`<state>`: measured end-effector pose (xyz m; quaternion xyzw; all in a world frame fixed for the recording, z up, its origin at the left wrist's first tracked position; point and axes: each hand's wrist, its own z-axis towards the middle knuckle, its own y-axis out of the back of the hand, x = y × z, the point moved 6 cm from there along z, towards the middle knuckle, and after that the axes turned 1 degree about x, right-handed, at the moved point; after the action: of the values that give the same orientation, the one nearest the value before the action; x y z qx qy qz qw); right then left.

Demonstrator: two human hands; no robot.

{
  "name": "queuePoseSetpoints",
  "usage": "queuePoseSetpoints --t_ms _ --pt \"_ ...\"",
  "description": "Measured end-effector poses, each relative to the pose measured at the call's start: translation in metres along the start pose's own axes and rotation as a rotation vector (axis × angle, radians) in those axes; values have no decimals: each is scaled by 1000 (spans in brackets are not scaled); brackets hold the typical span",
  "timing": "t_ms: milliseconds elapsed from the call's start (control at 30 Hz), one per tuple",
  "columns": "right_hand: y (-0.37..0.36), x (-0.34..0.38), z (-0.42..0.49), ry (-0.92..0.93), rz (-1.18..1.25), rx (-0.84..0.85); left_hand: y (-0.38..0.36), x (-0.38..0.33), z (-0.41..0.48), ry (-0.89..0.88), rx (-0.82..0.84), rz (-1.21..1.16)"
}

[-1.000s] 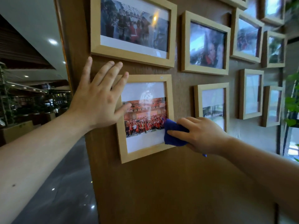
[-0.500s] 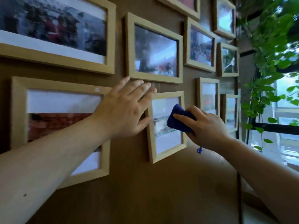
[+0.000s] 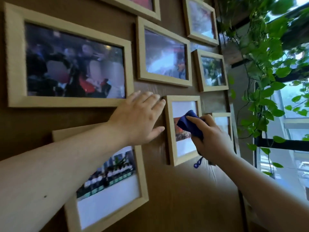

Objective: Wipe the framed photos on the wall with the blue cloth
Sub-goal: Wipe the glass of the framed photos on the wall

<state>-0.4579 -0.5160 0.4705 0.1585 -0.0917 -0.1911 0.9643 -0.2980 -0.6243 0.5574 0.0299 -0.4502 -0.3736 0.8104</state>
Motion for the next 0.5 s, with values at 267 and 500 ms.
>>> queuePoseSetpoints --t_ms 267,500 --pt "-36 -51 47 -70 78 -31 -63 -14 75 115 98 43" --pt "-60 -33 68 46 104 -27 -89 -20 93 163 119 88"
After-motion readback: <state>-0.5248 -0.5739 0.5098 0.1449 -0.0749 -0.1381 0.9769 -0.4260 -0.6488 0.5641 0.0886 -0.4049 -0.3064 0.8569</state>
